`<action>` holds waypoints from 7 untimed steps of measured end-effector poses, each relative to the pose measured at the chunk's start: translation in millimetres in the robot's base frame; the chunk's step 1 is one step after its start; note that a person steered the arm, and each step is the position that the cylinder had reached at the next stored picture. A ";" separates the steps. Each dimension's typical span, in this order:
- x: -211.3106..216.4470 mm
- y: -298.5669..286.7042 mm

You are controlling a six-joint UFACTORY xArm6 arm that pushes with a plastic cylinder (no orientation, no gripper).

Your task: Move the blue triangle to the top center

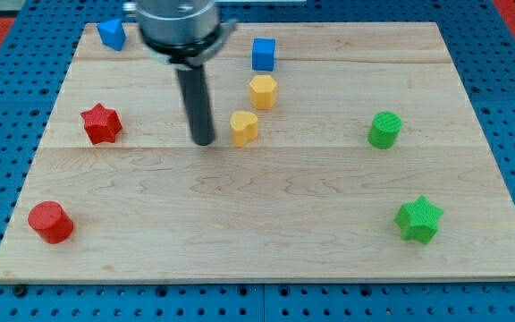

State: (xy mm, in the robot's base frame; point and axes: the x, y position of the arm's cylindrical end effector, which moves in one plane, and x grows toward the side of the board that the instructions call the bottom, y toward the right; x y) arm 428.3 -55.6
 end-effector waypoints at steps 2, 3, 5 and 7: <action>7.6 29.1; 18.6 34.9; -80.3 -78.0; -187.2 -207.8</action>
State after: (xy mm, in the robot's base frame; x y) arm 241.1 -263.5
